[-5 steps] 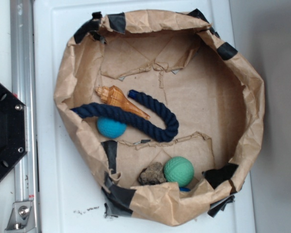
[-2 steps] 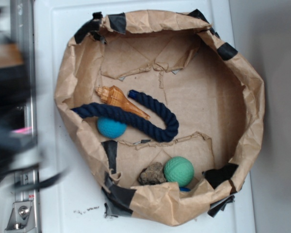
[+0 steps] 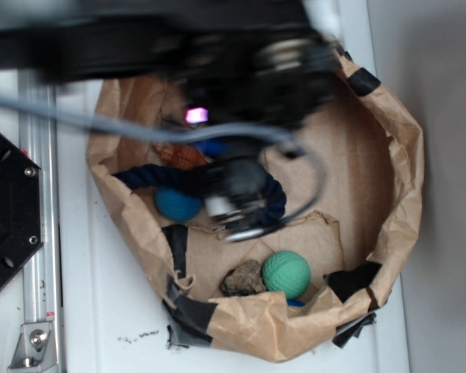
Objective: Grab the blue rope.
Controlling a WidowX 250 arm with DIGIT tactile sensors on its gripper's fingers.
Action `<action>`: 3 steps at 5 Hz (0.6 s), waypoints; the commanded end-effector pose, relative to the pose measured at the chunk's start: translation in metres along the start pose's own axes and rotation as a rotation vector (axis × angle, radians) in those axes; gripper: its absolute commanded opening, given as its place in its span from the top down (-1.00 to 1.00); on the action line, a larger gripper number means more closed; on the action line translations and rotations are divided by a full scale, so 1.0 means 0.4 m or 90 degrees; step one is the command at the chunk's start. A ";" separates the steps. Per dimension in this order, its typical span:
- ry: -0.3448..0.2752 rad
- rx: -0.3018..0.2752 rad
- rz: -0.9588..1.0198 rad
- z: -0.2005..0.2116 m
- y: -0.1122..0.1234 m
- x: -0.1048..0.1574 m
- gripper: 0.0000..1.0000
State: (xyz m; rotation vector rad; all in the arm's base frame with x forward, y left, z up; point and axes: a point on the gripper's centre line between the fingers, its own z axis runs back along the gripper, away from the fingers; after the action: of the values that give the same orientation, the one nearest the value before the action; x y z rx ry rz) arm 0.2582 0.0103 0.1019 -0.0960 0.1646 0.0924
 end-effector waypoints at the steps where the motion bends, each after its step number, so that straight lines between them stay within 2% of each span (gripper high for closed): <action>1: 0.092 0.023 -0.125 -0.138 -0.100 -0.041 -1.00; 2: 0.086 0.030 -0.144 -0.142 -0.102 -0.098 -1.00; 3: 0.086 0.036 -0.143 -0.145 -0.102 -0.115 -1.00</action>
State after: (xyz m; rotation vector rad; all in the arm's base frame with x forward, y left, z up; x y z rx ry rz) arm 0.2126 -0.0341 0.0493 -0.0631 0.3360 -0.1151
